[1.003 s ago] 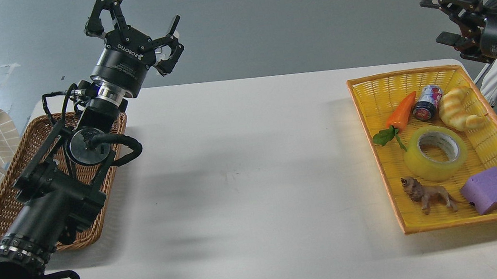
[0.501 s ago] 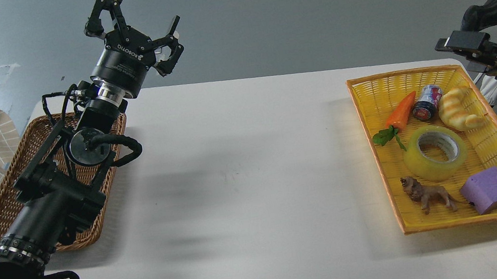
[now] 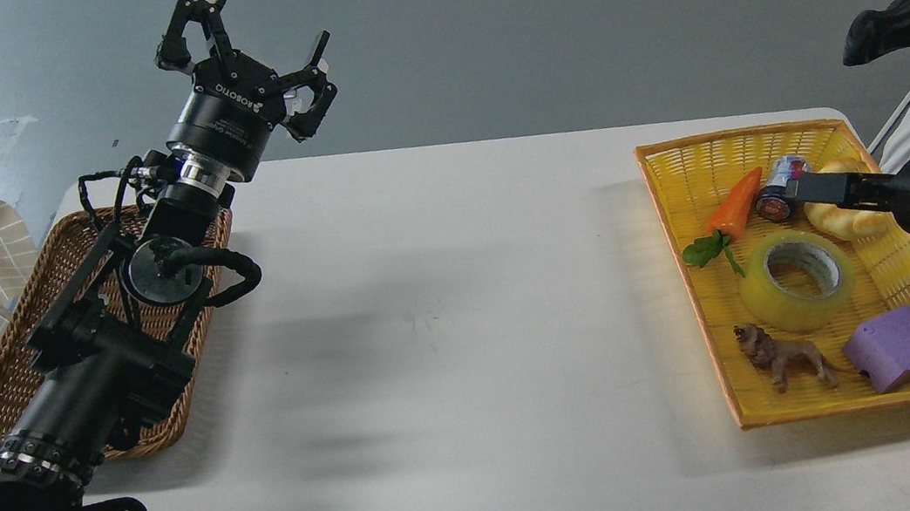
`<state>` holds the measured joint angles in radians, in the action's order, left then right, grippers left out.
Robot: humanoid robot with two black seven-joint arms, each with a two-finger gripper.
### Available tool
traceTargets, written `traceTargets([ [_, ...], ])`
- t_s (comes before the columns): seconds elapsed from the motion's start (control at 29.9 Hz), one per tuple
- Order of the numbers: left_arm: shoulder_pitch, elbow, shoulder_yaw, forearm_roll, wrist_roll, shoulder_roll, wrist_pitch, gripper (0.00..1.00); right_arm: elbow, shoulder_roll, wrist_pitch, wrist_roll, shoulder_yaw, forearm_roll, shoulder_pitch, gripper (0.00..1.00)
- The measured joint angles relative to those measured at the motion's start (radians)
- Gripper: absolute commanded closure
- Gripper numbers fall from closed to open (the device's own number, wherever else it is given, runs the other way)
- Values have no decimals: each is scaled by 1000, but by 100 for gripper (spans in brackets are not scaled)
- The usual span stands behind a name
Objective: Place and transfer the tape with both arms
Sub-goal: 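Lower the right gripper into the yellow tape roll and grasp it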
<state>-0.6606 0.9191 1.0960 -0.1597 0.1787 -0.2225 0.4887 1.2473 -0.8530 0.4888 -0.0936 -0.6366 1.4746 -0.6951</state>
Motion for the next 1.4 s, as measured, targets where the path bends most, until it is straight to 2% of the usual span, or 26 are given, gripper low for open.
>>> traceTargets([
  [0.3, -2, 1, 1, 0, 2, -4, 0, 2, 1, 10, 0, 1, 1, 159, 45, 4],
  [0.43, -3, 2, 1, 0, 2, -4, 0, 2, 0, 11, 0, 2, 2, 177, 73, 8],
  [0.5, -3, 2, 1, 0, 2, -4, 0, 2, -8, 12, 0, 1, 2, 196, 86, 14],
  [0.74, -3, 2, 1, 0, 2, -2, 0, 2, -25, 27, 0, 6, 2, 218, 101, 16],
  [0.87, -2, 2, 1, 0, 2, -3, 0, 2, -55, 44, 0, 6, 2, 219, 102, 30],
  [0.94, -1, 2, 1, 0, 2, -3, 0, 2, -62, 52, 0, 6, 2, 220, 103, 30],
  [1.07, 1, 2, 1, 0, 2, -3, 0, 2, -64, 64, 0, 9, 22, 231, 100, 49],
  [1.3, 1, 2, 1, 0, 2, -6, 0, 2, -69, 72, 0, 11, 49, 236, 89, 55],
  [1.34, 1, 2, 1, 0, 2, -7, 0, 2, -72, 74, 0, 11, 50, 236, 89, 60],
  [1.37, 1, 2, 1, 0, 2, -7, 0, 2, -74, 75, 0, 11, 50, 236, 89, 69],
  [1.4, 1, 2, 1, 0, 2, -7, 0, 2, -78, 77, 0, 11, 50, 236, 89, 71],
])
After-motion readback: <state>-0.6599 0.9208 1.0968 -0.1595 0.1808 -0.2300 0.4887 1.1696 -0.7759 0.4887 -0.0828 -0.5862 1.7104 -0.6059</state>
